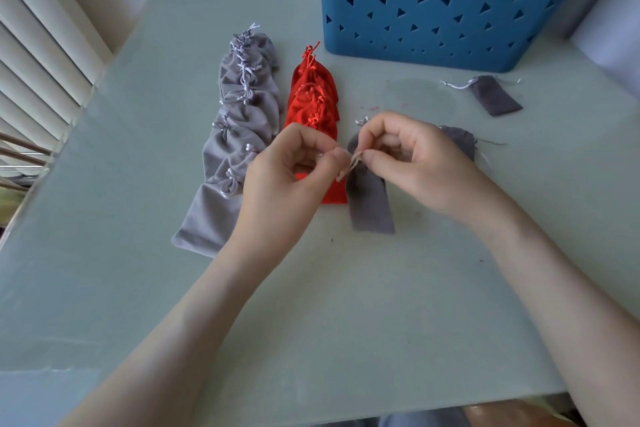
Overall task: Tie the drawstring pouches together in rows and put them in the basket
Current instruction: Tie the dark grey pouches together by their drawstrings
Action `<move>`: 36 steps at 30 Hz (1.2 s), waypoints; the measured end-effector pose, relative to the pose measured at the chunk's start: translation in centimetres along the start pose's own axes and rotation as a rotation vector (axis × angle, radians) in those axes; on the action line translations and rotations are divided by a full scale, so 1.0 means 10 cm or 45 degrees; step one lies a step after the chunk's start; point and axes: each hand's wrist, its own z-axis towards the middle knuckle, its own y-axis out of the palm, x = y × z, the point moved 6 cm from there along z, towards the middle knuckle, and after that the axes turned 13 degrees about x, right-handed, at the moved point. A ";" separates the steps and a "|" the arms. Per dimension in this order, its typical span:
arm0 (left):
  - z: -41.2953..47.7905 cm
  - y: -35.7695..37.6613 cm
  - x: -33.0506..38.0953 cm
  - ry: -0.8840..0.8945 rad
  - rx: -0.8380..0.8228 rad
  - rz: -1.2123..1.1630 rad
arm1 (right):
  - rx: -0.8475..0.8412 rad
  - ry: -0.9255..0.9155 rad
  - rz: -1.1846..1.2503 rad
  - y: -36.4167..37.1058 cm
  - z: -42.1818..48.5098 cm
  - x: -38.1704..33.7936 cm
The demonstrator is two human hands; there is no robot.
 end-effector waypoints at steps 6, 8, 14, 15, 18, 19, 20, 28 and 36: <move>0.00 0.00 -0.01 -0.001 0.002 -0.014 | 0.022 -0.038 0.076 0.00 0.01 -0.05; 0.00 0.00 -0.01 0.007 -0.004 -0.014 | -0.005 -0.063 0.067 0.02 0.00 -0.08; -0.01 0.00 0.00 -0.001 -0.012 -0.060 | 0.002 -0.037 0.111 0.03 -0.01 -0.07; -0.01 0.00 0.00 -0.006 -0.022 -0.070 | 0.011 -0.036 0.106 0.02 -0.01 -0.07; -0.03 0.01 0.02 -0.008 -0.050 -0.071 | 0.017 -0.035 0.126 0.02 0.01 -0.07; -0.03 0.01 0.02 0.007 -0.062 -0.054 | 0.001 -0.026 0.151 0.04 0.02 -0.07; -0.03 0.01 0.03 0.030 -0.073 -0.030 | -0.020 -0.020 0.166 0.05 0.01 -0.06; -0.07 -0.06 0.11 0.330 0.155 0.374 | -0.117 -0.017 0.094 0.12 -0.02 -0.01; -0.09 -0.01 0.01 0.062 0.152 0.210 | 0.005 -0.061 0.177 0.18 -0.04 -0.06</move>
